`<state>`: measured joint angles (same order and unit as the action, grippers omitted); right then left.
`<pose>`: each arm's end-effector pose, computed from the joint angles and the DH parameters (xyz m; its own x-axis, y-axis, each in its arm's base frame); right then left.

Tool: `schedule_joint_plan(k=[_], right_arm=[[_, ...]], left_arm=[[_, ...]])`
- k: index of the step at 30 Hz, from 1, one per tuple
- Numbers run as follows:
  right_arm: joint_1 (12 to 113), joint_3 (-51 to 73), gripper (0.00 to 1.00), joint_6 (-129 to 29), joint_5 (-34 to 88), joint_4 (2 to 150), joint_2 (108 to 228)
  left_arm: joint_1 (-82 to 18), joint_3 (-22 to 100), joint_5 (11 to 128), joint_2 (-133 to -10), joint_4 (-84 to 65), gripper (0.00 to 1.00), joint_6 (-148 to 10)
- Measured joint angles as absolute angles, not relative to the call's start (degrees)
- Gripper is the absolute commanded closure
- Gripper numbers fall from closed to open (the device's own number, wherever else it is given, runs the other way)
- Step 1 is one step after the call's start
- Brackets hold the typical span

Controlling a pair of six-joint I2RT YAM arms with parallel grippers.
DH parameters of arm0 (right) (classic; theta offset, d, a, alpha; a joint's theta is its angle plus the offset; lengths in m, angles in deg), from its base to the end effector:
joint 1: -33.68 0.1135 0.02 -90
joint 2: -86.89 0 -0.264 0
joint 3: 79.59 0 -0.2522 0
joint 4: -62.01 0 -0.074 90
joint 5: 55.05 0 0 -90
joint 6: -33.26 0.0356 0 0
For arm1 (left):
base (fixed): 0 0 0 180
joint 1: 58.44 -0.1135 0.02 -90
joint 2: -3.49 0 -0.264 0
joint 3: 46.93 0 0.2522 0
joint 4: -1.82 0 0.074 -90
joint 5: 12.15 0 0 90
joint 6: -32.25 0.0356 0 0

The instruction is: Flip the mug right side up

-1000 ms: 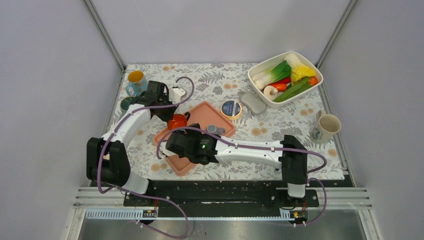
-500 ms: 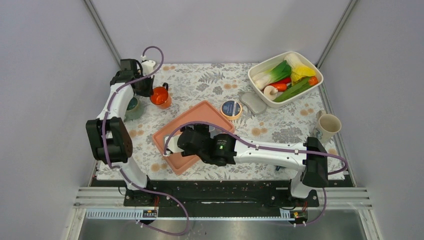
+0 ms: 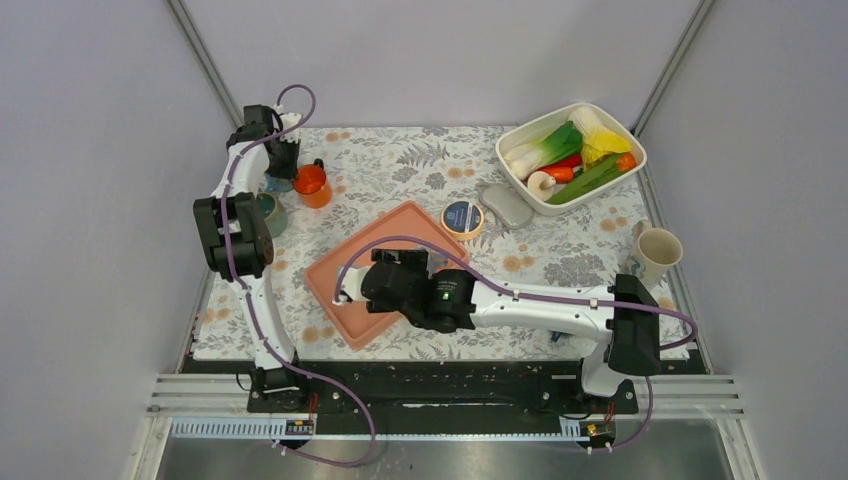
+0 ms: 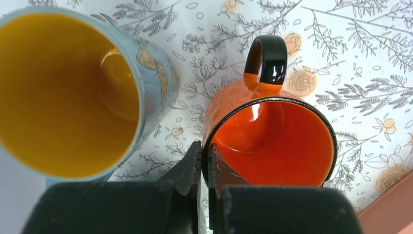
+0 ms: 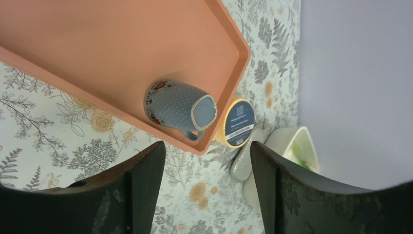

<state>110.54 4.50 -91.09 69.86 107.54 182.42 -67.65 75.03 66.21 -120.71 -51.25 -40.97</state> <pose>0.1040 0.3561 0.3048 0.2658 -0.8970 -0.3533 -0.6745 0.0889 -0.7329 0.4773 0.0701 0.2325 -0.7896 0.1584 -0.5928 0.1928 0.9812 0.0055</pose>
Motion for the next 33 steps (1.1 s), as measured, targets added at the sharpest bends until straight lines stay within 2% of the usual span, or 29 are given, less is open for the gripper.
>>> schedule_joint_plan(k=[2,3,6,8,12,17,18,20,21,26,29,33], right_arm=[[109.62,4.48,0.25,-88.25,69.53,107.96,182.20],[108.83,4.48,0.25,-86.48,69.05,108.37,182.00],[105.23,4.48,0.25,-80.97,66.17,109.14,181.13],[101.14,4.61,0.23,-77.19,61.88,109.60,179.82],[93.88,7.41,0.21,-74.17,52.07,109.51,175.97],[87.52,12.33,0.24,-77.54,35.24,109.77,174.31],[86.30,13.49,0.24,-78.65,32.64,109.92,174.33],[83.83,14.69,0.24,-79.75,28.53,110.95,174.77],[82.93,14.71,0.23,-79.90,27.35,111.17,174.96],[78.34,17.95,0.20,-78.19,22.85,108.31,172.97],[75.63,22.49,0.19,-75.24,21.78,107.02,169.46],[72.79,27.96,0.18,-71.81,21.84,105.38,164.67]], left_arm=[[-67.65,76.65,66.36,-121.65,-51.46,0.69,-41.11],[-67.65,77.13,66.40,-121.98,-51.49,0.60,-41.04],[-67.63,77.81,66.25,-122.33,-51.49,0.43,-41.24],[-67.60,77.81,65.79,-122.31,-51.36,0.36,-41.02],[-67.60,74.60,63.96,-120.19,-50.28,0.26,-40.89],[-67.60,68.28,59.19,-111.29,-50.79,0.21,-40.32],[-67.60,66.99,58.19,-108.85,-50.83,0.18,-40.10],[-67.39,63.78,55.65,-103.25,-50.35,0.03,-39.29],[-67.17,62.03,54.16,-100.28,-50.33,0.01,-38.50],[-62.01,52.76,48.96,-86.07,-52.27,0.01,-30.79],[-51.61,46.88,47.85,-80.24,-54.37,0.01,-24.89],[-38.82,41.57,47.70,-79.30,-55.68,0.01,-20.93]])
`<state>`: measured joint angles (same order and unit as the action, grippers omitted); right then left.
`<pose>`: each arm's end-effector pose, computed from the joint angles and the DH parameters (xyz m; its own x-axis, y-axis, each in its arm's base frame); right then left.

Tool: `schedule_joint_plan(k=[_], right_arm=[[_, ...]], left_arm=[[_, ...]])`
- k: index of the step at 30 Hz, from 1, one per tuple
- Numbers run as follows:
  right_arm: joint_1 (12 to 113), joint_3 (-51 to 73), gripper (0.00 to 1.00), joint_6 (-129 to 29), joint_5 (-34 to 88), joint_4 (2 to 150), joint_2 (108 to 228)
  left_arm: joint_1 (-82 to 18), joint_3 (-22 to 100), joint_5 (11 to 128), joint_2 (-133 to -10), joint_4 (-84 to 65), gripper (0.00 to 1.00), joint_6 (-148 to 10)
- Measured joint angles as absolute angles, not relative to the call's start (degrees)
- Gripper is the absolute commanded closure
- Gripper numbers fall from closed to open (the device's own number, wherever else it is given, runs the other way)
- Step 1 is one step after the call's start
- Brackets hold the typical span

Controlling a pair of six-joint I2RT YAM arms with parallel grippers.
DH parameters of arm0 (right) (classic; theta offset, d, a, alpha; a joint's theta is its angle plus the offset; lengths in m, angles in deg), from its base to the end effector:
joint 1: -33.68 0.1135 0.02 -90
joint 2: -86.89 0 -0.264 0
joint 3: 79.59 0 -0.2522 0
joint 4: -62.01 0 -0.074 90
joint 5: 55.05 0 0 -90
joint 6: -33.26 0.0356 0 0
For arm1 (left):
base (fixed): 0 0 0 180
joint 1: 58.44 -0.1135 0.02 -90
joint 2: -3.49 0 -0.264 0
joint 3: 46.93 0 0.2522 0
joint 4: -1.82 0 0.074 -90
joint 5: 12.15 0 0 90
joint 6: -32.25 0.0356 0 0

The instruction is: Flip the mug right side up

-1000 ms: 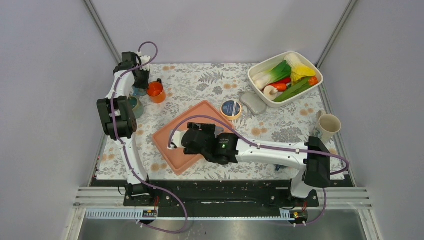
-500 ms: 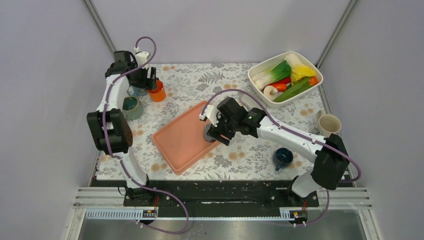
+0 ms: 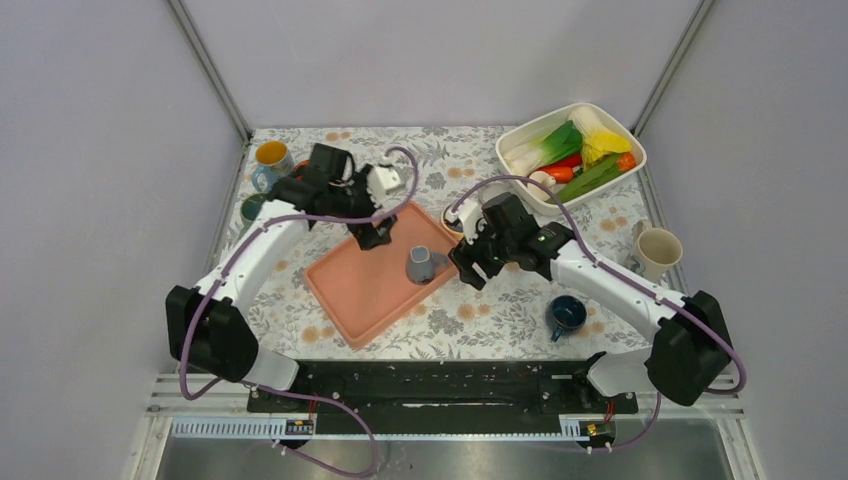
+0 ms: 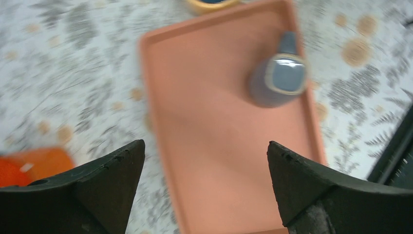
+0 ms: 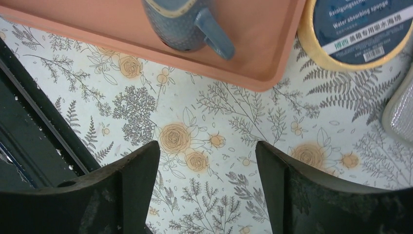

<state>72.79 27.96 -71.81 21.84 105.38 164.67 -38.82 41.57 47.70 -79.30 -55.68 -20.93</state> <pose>0.2176 0.1873 0.2664 -0.3729 -0.6295 -0.6816 -0.8570 0.5153 -0.0071 0.2791 -0.1185 0.3182 -0.2431 0.6368 -0.7317 0.9103 0.4104 0.0548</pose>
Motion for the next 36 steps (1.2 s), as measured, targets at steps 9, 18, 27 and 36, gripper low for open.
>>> schedule_joint_plan(k=[9,18,27,36], right_arm=[[71.65,37.20,0.17,-67.35,22.91,102.47,153.54],[70.85,42.12,0.17,-65.60,24.09,101.07,147.69],[70.74,42.64,0.17,-64.80,24.79,100.88,147.29],[70.74,42.64,0.17,-63.88,24.77,100.39,147.99]], left_arm=[[-25.71,41.53,51.13,-89.98,-55.18,0.01,-19.71],[-21.46,41.79,55.39,-93.96,-52.47,0.03,-20.06],[-21.05,42.36,56.92,-98.36,-52.75,0.44,-19.73],[-21.09,42.73,57.20,-98.66,-52.89,1.00,-20.30]])
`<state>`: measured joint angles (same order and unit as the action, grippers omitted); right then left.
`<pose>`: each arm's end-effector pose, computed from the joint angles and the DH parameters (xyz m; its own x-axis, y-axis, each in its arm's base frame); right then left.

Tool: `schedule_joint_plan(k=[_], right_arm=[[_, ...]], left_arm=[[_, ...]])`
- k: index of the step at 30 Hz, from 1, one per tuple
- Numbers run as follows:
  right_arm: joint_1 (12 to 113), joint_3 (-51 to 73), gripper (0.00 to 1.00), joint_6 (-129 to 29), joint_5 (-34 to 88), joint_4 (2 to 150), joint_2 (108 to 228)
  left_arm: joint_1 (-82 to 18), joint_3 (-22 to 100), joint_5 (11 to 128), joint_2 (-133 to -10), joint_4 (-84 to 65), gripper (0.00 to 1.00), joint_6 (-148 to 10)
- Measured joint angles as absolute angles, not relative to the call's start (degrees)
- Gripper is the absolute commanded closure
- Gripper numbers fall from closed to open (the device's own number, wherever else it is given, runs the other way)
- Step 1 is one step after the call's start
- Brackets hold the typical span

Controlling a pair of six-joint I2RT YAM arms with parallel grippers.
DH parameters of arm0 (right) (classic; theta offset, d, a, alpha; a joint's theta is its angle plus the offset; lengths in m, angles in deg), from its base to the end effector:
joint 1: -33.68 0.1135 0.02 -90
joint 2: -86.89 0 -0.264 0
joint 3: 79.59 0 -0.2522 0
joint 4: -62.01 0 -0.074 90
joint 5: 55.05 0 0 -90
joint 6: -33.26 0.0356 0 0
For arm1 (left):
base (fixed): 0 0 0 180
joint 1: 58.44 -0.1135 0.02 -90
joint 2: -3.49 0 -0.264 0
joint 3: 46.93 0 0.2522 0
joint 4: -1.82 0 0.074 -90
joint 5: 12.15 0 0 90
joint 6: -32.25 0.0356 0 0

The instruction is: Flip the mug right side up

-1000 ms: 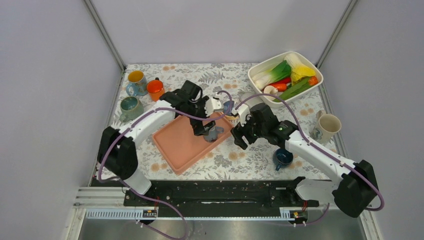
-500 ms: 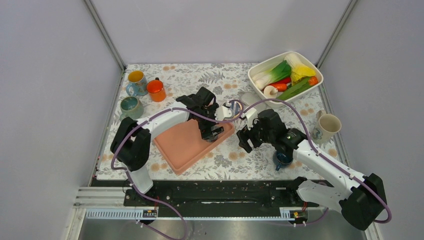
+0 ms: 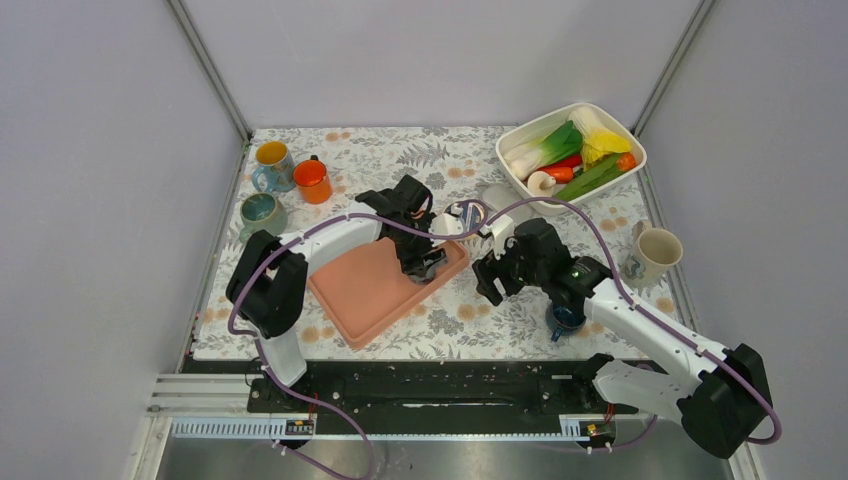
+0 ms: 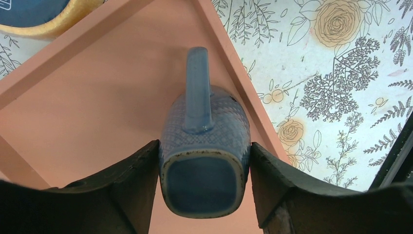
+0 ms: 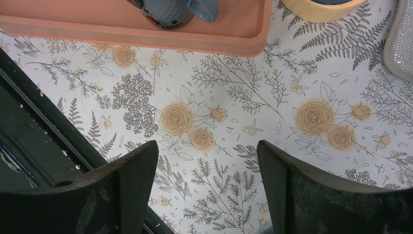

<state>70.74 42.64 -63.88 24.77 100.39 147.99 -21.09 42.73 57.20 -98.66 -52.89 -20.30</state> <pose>0.1762 0.1410 0.2574 -0.4400 -0.4856 -0.7553 -0.7590 0.6506 0.0239 0.2813 -0.2304 0.2181 -0.1705 0.8459 -0.5053 0.9825 0.1846 -0.0225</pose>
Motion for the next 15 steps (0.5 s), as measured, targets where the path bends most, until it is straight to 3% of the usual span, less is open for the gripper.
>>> schedule_joint_plan(k=[6,15], right_arm=[[70.74,42.88,0.18,-60.40,24.27,97.36,148.98],[70.74,43.28,0.18,-45.28,23.83,86.78,151.62]], left_arm=[[-22.62,43.12,56.53,-98.70,-52.95,1.00,-23.10],[-33.86,44.72,49.58,-98.18,-51.07,1.00,-34.72]])
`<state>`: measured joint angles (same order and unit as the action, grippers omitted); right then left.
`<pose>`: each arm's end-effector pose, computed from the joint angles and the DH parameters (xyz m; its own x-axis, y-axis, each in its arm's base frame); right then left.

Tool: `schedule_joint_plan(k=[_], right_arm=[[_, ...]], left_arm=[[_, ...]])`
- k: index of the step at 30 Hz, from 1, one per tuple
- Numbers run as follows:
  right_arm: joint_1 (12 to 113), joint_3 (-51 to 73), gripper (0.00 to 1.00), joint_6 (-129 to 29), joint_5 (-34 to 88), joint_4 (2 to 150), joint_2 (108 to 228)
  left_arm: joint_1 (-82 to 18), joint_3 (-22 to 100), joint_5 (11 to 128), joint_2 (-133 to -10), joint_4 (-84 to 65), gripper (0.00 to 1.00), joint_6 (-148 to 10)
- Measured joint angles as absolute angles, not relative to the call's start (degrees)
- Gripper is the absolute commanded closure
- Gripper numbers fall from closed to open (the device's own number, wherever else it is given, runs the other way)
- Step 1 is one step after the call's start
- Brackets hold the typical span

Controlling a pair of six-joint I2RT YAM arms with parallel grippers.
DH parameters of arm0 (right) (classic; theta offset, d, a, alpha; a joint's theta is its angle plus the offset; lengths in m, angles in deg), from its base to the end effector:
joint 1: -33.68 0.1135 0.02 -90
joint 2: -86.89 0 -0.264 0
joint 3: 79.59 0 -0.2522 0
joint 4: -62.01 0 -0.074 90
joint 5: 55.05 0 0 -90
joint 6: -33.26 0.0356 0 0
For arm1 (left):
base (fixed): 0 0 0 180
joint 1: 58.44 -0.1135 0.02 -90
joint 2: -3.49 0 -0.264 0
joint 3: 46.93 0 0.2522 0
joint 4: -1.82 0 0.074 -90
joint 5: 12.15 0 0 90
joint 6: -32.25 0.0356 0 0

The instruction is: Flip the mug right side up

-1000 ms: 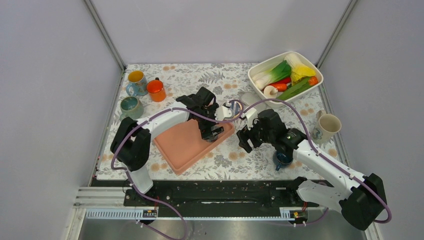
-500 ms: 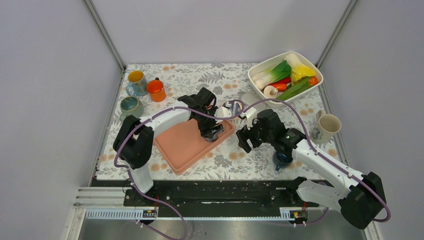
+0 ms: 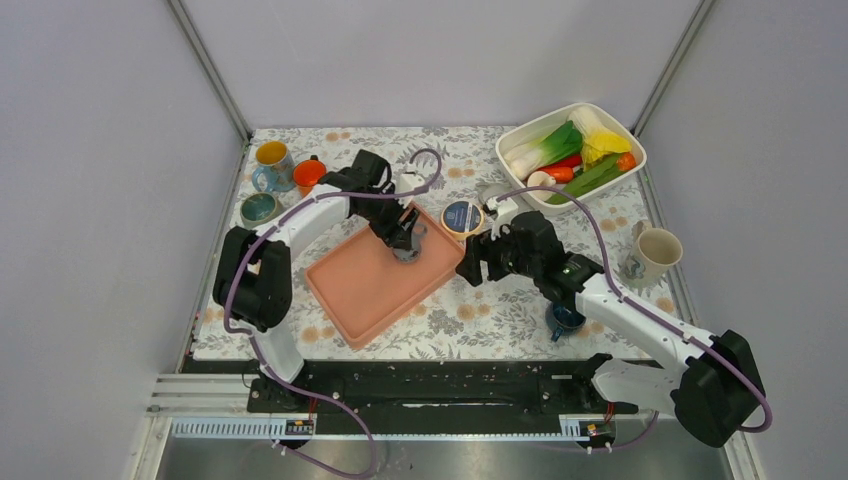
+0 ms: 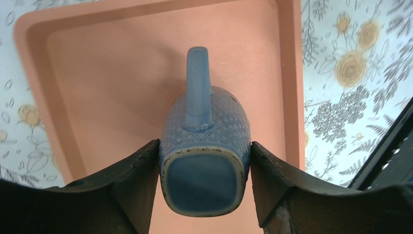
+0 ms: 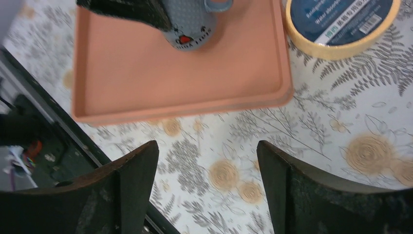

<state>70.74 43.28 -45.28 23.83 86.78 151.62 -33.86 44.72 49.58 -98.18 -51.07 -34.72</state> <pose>0.1948 0.1557 0.2606 -0.5620 -0.1801 -0.8073 -0.6221 0.7353 0.2690 0.3292 -0.1691 0.2344 -0.5250 0.6190 -0.5841 0.8344 0.5096 -0.2099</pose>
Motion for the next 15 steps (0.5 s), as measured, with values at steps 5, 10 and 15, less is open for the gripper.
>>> schedule_joint_plan(k=[5,10,15], right_arm=[[70.74,47.43,0.16,-31.01,23.39,72.00,152.84],[70.78,55.52,0.15,-14.61,23.72,54.91,155.42],[71.76,58.77,0.17,-4.47,25.43,41.82,156.19]], left_arm=[[-36.72,44.70,45.68,-96.26,-48.78,1.00,-42.68],[-36.87,44.30,40.29,-92.06,-46.07,1.00,-51.36],[-36.85,44.30,34.03,-87.51,-43.55,1.00,-58.24]])
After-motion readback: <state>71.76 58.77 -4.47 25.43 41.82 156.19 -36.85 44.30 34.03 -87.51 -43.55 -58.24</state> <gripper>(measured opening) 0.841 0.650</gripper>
